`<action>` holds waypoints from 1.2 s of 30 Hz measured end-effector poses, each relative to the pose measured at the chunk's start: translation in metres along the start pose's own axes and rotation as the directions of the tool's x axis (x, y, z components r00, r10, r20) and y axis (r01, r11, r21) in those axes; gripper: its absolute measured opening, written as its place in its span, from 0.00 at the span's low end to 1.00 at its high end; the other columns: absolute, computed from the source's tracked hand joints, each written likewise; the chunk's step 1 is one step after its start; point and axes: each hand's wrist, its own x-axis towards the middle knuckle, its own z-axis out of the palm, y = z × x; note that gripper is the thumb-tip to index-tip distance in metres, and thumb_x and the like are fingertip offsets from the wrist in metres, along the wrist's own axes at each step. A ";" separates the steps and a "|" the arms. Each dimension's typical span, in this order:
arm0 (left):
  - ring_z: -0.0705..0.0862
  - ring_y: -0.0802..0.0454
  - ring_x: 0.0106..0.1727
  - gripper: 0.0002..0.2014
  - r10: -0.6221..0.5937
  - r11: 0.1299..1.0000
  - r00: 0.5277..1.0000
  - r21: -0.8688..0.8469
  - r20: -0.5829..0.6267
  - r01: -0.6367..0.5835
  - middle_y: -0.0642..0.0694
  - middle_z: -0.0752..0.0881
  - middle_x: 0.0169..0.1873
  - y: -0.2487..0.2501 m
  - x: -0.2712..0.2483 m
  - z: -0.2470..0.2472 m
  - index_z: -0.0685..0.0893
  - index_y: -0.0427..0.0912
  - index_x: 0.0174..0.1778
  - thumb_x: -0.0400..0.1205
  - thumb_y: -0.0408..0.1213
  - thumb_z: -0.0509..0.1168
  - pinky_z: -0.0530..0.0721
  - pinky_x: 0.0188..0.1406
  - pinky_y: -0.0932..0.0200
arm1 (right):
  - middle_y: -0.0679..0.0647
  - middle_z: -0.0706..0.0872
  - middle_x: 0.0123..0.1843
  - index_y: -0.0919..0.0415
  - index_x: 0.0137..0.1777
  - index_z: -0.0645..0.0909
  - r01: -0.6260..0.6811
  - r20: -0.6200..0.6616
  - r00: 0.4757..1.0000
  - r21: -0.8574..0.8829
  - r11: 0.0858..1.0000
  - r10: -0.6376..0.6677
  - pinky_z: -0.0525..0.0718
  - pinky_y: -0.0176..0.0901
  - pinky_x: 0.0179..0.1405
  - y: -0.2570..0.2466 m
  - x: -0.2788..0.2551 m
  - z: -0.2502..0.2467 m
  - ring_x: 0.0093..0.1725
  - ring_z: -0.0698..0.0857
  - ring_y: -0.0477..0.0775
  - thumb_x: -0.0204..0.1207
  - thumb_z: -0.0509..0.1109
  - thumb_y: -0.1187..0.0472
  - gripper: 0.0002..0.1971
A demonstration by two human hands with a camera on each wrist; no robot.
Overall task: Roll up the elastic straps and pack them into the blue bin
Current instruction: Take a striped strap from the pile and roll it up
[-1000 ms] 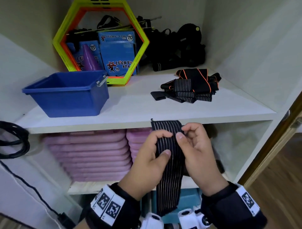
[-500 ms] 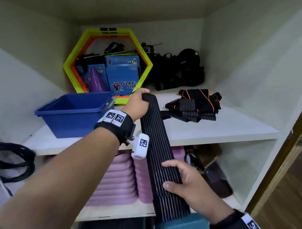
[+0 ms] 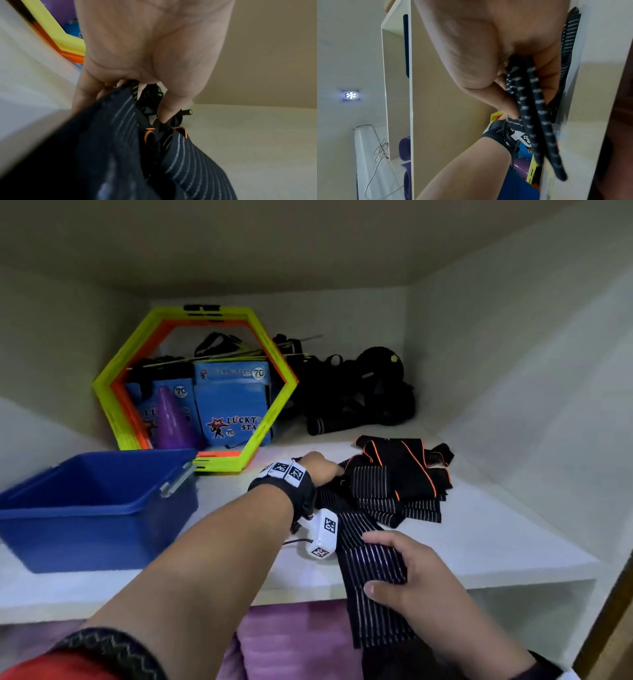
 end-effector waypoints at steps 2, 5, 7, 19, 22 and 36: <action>0.85 0.47 0.40 0.23 -0.013 1.000 1.000 -0.003 0.018 0.013 0.42 0.87 0.47 0.016 0.013 0.010 0.80 0.37 0.52 0.76 0.55 0.71 0.79 0.31 0.58 | 0.52 0.91 0.47 0.34 0.63 0.80 -0.033 -0.003 0.999 -0.005 0.999 0.033 0.87 0.70 0.51 0.007 0.007 -0.019 0.47 0.88 0.72 0.71 0.78 0.65 0.27; 0.90 0.42 0.46 0.28 0.010 0.999 0.999 -0.049 0.039 -0.009 0.40 0.90 0.49 0.030 0.027 0.021 0.84 0.37 0.53 0.70 0.59 0.73 0.88 0.43 0.53 | 0.45 0.91 0.48 0.40 0.64 0.81 -0.063 -0.012 0.998 -0.008 0.998 0.063 0.90 0.56 0.51 0.013 0.012 -0.039 0.46 0.91 0.59 0.73 0.77 0.69 0.26; 0.90 0.39 0.49 0.24 0.028 0.998 0.998 -0.064 0.062 -0.024 0.38 0.90 0.52 0.037 0.041 0.030 0.84 0.35 0.50 0.71 0.53 0.72 0.90 0.53 0.44 | 0.48 0.92 0.49 0.40 0.64 0.82 -0.081 -0.029 0.996 -0.004 0.997 0.081 0.90 0.57 0.51 0.016 0.018 -0.048 0.45 0.92 0.57 0.74 0.76 0.70 0.26; 0.82 0.36 0.68 0.19 0.059 0.998 0.954 0.054 -0.293 -0.045 0.36 0.83 0.69 -0.009 0.077 -0.032 0.84 0.37 0.68 0.81 0.24 0.64 0.78 0.65 0.54 | 0.56 0.90 0.50 0.54 0.59 0.82 -0.122 0.173 0.976 -0.059 0.991 0.131 0.87 0.66 0.53 -0.006 0.075 -0.030 0.49 0.91 0.68 0.77 0.72 0.71 0.15; 0.85 0.38 0.64 0.17 0.084 0.996 0.940 0.039 -0.330 -0.076 0.38 0.86 0.65 -0.023 0.086 -0.042 0.87 0.40 0.63 0.80 0.24 0.64 0.81 0.63 0.53 | 0.61 0.90 0.50 0.50 0.59 0.81 -0.118 0.173 0.975 -0.120 0.986 0.138 0.89 0.58 0.51 -0.007 0.086 -0.016 0.47 0.91 0.65 0.76 0.76 0.62 0.14; 0.86 0.35 0.61 0.21 0.048 0.995 0.957 0.093 -0.287 -0.022 0.41 0.86 0.63 -0.037 0.101 -0.037 0.85 0.41 0.69 0.80 0.24 0.64 0.84 0.54 0.50 | 0.42 0.78 0.61 0.43 0.65 0.78 0.050 0.145 0.989 -0.460 0.887 0.019 0.83 0.35 0.54 0.020 0.097 -0.017 0.50 0.85 0.40 0.77 0.74 0.53 0.18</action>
